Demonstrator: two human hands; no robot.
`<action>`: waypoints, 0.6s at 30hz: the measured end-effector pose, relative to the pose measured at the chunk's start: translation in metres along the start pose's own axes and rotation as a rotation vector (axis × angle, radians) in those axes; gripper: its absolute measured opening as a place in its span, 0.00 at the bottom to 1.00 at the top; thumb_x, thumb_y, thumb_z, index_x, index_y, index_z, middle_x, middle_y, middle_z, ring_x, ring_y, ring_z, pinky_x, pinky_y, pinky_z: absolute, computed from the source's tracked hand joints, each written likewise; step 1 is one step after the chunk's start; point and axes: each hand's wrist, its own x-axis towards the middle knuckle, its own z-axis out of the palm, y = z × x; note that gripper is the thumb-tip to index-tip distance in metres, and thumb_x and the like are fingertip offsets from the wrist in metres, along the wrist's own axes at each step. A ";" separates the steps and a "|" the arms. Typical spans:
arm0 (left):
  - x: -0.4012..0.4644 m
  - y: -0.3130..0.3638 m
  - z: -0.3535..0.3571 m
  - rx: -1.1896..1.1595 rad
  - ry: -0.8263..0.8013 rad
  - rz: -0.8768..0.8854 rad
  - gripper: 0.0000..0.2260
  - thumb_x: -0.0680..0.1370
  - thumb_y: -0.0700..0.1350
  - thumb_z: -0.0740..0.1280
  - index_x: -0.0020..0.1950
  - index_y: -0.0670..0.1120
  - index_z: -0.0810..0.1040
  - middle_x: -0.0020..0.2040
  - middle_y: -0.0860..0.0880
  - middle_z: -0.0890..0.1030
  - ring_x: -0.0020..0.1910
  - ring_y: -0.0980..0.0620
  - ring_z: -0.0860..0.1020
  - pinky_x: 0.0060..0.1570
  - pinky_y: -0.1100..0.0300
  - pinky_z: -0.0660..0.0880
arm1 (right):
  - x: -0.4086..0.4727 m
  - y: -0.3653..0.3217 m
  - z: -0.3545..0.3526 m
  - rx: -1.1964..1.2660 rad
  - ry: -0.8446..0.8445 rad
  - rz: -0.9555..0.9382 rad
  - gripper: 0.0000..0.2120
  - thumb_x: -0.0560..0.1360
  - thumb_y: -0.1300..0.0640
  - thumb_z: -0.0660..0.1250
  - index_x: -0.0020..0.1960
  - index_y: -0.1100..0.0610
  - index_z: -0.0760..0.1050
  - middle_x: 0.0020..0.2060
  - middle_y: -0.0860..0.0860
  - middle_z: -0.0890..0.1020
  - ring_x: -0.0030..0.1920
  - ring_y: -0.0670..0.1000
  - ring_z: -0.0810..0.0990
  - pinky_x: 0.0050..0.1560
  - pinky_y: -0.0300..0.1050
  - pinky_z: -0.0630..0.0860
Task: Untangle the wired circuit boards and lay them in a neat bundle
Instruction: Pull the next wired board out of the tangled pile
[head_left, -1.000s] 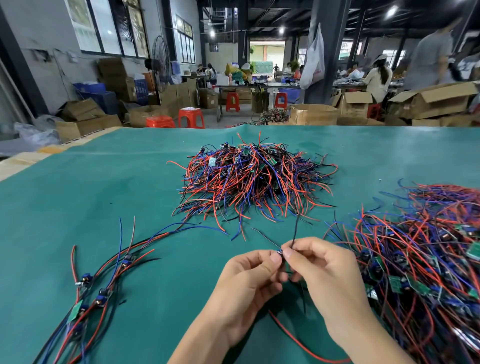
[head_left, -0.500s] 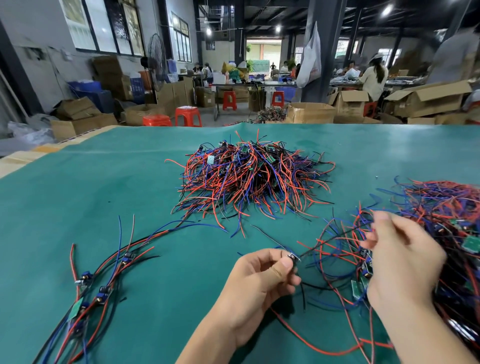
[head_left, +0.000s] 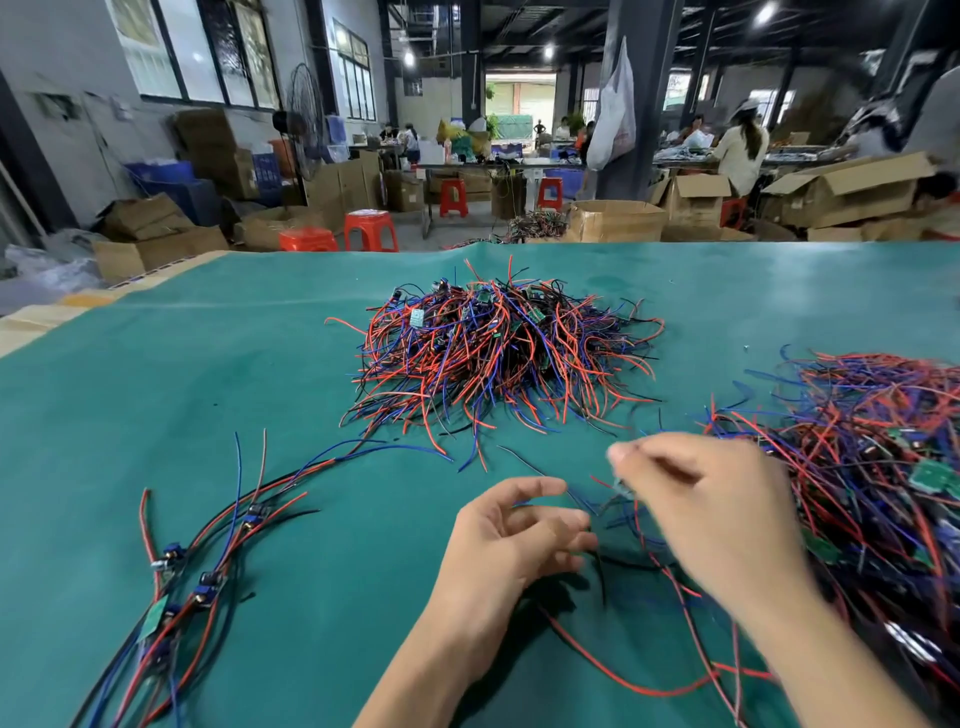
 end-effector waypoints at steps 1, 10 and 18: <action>0.000 0.000 0.000 0.005 0.009 -0.002 0.17 0.70 0.36 0.75 0.57 0.36 0.78 0.46 0.38 0.84 0.42 0.45 0.83 0.40 0.58 0.79 | 0.005 0.002 -0.016 -0.099 0.020 0.012 0.13 0.74 0.41 0.71 0.37 0.49 0.84 0.30 0.41 0.83 0.32 0.41 0.81 0.40 0.40 0.77; 0.002 0.001 0.001 0.059 -0.013 -0.063 0.08 0.71 0.35 0.71 0.49 0.40 0.80 0.41 0.43 0.82 0.36 0.51 0.79 0.39 0.63 0.77 | 0.029 0.030 -0.088 -0.507 -0.112 0.182 0.19 0.60 0.35 0.67 0.50 0.23 0.72 0.34 0.39 0.83 0.44 0.54 0.85 0.50 0.49 0.80; 0.002 0.004 -0.001 0.043 0.015 -0.097 0.06 0.78 0.31 0.64 0.50 0.36 0.80 0.42 0.41 0.82 0.37 0.49 0.80 0.39 0.62 0.78 | 0.094 -0.030 0.103 -0.511 -0.762 -0.041 0.24 0.78 0.60 0.63 0.74 0.50 0.72 0.73 0.56 0.71 0.71 0.60 0.72 0.68 0.55 0.73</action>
